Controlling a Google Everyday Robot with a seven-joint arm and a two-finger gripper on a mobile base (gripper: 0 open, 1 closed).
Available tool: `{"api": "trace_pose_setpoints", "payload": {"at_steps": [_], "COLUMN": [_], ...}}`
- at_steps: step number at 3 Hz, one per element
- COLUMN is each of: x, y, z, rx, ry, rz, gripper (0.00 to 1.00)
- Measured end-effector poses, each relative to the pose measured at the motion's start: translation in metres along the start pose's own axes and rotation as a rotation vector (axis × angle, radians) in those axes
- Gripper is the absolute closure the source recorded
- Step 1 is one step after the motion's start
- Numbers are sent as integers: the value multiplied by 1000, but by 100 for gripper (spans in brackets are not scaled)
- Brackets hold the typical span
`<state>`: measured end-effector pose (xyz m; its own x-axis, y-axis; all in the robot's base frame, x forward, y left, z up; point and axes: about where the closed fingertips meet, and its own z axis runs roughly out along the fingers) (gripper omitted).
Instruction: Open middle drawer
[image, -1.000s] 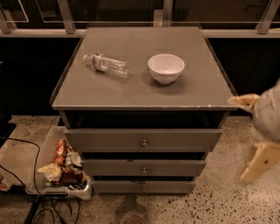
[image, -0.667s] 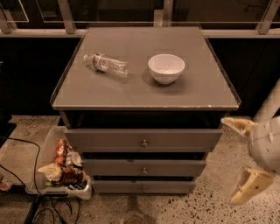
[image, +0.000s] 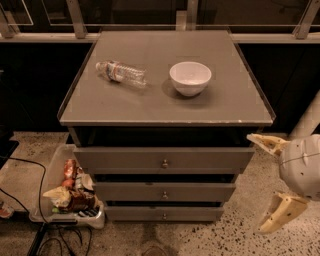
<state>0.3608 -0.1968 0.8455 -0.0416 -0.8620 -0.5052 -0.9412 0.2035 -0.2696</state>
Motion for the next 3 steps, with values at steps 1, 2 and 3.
{"api": "trace_pose_setpoints", "payload": {"at_steps": [1,2,3], "x": [10,33,53], "y": [-3,-6,-4], "z": [34,87,128], "rx": [-1,1,5], "ry": [22,-3,-50], "rz": [3,39,81], "gripper": [0,0,0]}}
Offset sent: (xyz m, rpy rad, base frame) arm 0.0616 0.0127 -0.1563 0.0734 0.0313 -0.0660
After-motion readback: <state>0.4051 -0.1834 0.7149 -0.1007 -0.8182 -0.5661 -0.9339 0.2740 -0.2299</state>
